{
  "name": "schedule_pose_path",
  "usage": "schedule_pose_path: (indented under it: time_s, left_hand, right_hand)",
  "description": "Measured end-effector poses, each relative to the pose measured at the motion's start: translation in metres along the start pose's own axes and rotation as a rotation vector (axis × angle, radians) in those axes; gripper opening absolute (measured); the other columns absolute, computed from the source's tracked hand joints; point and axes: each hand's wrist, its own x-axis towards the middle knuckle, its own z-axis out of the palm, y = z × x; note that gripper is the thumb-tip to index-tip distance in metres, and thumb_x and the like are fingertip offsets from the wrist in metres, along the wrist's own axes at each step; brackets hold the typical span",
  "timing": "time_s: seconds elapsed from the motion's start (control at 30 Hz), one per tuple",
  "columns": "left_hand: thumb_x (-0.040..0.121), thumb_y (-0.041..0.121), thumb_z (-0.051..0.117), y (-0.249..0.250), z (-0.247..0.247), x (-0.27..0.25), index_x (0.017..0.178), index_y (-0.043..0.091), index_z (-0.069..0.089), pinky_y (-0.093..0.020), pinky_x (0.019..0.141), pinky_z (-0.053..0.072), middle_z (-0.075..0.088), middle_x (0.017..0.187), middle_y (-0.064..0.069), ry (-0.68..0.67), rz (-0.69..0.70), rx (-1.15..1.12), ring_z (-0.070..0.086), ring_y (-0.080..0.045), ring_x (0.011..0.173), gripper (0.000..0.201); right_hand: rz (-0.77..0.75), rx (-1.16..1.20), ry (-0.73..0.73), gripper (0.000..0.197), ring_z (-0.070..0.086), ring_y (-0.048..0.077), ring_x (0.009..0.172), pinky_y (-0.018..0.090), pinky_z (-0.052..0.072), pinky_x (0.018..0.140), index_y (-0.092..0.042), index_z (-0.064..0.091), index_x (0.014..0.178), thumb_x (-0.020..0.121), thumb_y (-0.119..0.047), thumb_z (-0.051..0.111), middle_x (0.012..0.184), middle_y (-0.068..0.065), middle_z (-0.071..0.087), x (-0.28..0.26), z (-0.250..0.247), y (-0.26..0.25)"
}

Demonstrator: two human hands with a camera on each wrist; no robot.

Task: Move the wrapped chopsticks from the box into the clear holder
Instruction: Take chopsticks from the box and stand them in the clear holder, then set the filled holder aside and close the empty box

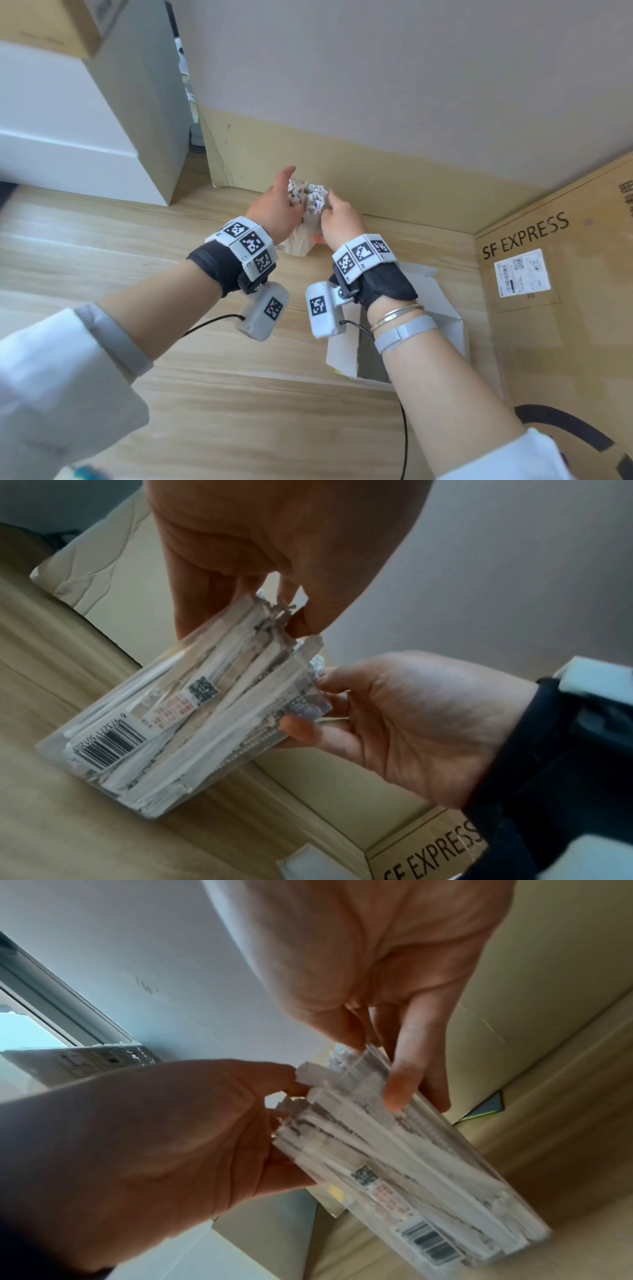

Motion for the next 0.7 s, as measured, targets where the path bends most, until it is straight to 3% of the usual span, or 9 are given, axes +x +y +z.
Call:
schedule_pose_path:
  time_s: [0.07, 0.17, 0.27, 0.4, 0.5, 0.6, 0.7]
  left_hand:
    - [0.092, 0.012, 0.041, -0.001, 0.0, 0.007, 0.147, 0.019, 0.015, -0.023, 0.042, 0.025, 0.046, 0.066, -0.001, -0.012, -0.006, -0.007, 0.037, -0.011, 0.046, 0.061]
    - [0.092, 0.012, 0.041, 0.0, 0.001, 0.013, 0.146, 0.019, 0.016, -0.021, 0.043, 0.025, 0.06, 0.095, -0.023, -0.026, -0.011, -0.019, 0.037, -0.01, 0.047, 0.06]
    - [0.092, 0.011, 0.04, -0.002, 0.005, 0.018, 0.146, 0.019, 0.017, -0.021, 0.048, 0.033, 0.059, 0.117, -0.026, -0.032, -0.008, 0.005, 0.049, -0.018, 0.056, 0.059]
    - [0.091, 0.013, 0.04, -0.009, 0.012, 0.024, 0.145, 0.018, 0.022, -0.038, 0.081, 0.047, 0.046, 0.139, -0.015, -0.007, -0.012, 0.04, 0.059, -0.034, 0.101, 0.057]
    - [0.092, 0.016, 0.04, -0.014, 0.016, 0.028, 0.145, 0.02, 0.022, -0.041, 0.096, 0.043, 0.035, 0.148, -0.012, -0.013, -0.023, 0.046, 0.052, -0.034, 0.118, 0.056]
    - [0.093, 0.021, 0.039, -0.013, 0.016, 0.029, 0.145, 0.023, 0.021, -0.044, 0.11, 0.033, 0.022, 0.153, -0.019, -0.038, -0.068, 0.031, 0.032, -0.032, 0.138, 0.055]
    - [0.094, 0.023, 0.04, -0.009, 0.015, 0.023, 0.145, 0.025, 0.022, -0.046, 0.113, 0.028, 0.006, 0.155, -0.022, -0.016, -0.08, 0.028, 0.027, -0.035, 0.14, 0.054]
  right_hand:
    - [-0.003, -0.039, 0.0, 0.053, 0.062, 0.036, 0.105, 0.045, 0.053, 0.088, -0.014, 0.021, 0.148, 0.096, -0.008, 0.03, 0.133, 0.018, 0.053, 0.008, 0.001, -0.001]
    - [-0.009, -0.075, 0.013, 0.052, 0.061, 0.036, 0.108, 0.046, 0.052, 0.091, -0.013, 0.021, 0.148, 0.097, -0.008, 0.029, 0.133, 0.019, 0.054, 0.017, 0.002, 0.0]
    - [-0.014, -0.103, 0.015, 0.052, 0.062, 0.036, 0.105, 0.046, 0.053, 0.088, -0.013, 0.021, 0.148, 0.097, -0.008, 0.029, 0.13, 0.019, 0.056, 0.023, 0.003, 0.002]
    - [-0.032, -0.099, 0.027, 0.05, 0.063, 0.038, 0.102, 0.047, 0.053, 0.087, -0.013, 0.024, 0.147, 0.098, -0.012, 0.03, 0.124, 0.021, 0.059, 0.03, 0.008, 0.004]
    - [-0.036, -0.07, 0.039, 0.047, 0.063, 0.038, 0.103, 0.047, 0.052, 0.088, -0.014, 0.031, 0.145, 0.098, -0.014, 0.03, 0.119, 0.02, 0.063, 0.033, 0.012, 0.006]
    - [-0.037, -0.013, 0.043, 0.041, 0.062, 0.037, 0.103, 0.048, 0.052, 0.088, -0.012, 0.047, 0.135, 0.097, -0.015, 0.031, 0.112, 0.019, 0.066, 0.033, 0.014, 0.007]
    - [-0.01, 0.025, 0.047, 0.042, 0.061, 0.036, 0.108, 0.046, 0.051, 0.092, -0.013, 0.047, 0.135, 0.097, -0.02, 0.031, 0.122, 0.016, 0.062, 0.029, 0.009, 0.006]
